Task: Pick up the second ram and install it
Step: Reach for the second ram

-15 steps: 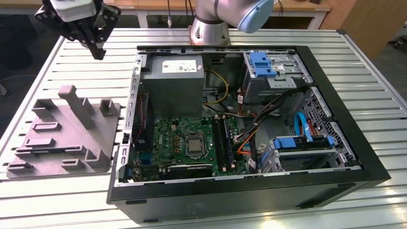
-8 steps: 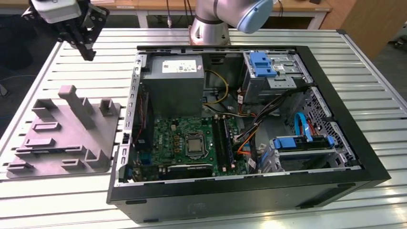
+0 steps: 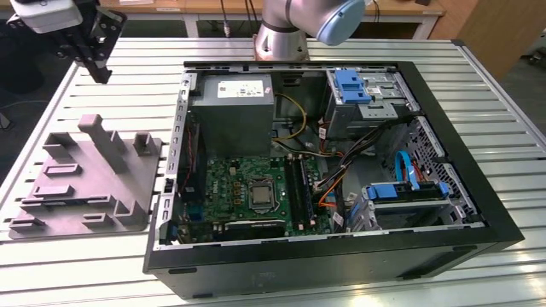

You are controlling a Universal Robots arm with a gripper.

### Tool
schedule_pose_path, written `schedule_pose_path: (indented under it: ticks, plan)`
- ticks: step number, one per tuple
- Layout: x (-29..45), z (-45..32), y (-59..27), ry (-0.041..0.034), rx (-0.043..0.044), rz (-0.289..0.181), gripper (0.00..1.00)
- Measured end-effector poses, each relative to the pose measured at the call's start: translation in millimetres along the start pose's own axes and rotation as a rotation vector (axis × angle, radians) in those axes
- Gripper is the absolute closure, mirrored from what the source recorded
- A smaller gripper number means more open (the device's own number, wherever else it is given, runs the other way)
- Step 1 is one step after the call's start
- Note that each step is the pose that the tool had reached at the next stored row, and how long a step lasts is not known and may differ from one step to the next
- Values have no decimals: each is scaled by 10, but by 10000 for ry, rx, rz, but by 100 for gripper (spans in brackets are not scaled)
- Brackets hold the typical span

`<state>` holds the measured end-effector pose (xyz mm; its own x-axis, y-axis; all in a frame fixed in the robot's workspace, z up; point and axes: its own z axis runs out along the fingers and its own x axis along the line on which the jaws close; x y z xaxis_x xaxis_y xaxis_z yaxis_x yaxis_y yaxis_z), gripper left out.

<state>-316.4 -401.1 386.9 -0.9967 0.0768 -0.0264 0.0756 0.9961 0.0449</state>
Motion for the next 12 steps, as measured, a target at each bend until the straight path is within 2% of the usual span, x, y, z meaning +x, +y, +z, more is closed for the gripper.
schedule_pose_path:
  ticks: [12]
  plan:
    - [368, 19, -59, 0, 1, 0, 90]
